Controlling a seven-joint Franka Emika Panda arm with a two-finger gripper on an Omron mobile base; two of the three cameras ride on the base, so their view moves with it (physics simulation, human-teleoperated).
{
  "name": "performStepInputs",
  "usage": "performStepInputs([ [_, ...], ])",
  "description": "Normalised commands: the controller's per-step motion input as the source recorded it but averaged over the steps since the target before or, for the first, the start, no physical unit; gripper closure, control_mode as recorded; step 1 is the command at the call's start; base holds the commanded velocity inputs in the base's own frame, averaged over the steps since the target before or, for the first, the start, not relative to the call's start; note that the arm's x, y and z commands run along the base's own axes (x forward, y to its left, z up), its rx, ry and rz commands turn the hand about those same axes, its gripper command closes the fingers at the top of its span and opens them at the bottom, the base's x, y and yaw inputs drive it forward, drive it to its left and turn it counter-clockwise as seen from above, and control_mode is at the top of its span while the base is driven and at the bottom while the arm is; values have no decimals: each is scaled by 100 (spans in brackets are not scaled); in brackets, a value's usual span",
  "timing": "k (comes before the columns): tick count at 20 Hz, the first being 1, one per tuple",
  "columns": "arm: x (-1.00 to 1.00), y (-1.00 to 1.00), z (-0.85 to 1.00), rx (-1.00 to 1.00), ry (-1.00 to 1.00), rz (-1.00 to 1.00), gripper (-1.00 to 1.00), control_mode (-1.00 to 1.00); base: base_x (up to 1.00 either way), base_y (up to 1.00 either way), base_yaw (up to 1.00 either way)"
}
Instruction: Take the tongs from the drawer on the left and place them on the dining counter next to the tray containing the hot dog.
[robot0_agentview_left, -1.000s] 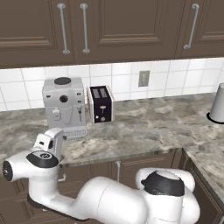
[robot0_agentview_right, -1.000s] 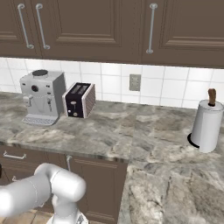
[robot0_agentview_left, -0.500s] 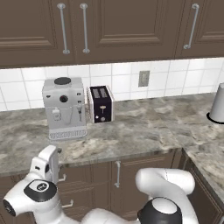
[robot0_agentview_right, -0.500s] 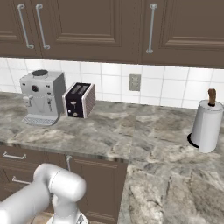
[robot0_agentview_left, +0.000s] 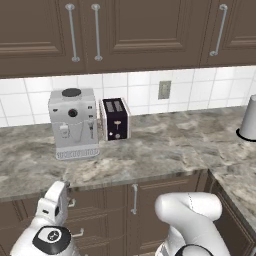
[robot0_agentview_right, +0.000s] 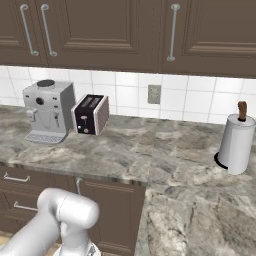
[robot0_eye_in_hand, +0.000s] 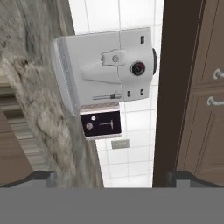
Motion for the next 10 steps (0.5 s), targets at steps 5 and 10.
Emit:
performStepInputs([
  [5, -14, 0, -2, 0, 4, 13, -100, -100, 0, 0, 0],
  [10, -7, 0, -12, 0, 11, 14, -100, -100, 0, 0, 0],
])
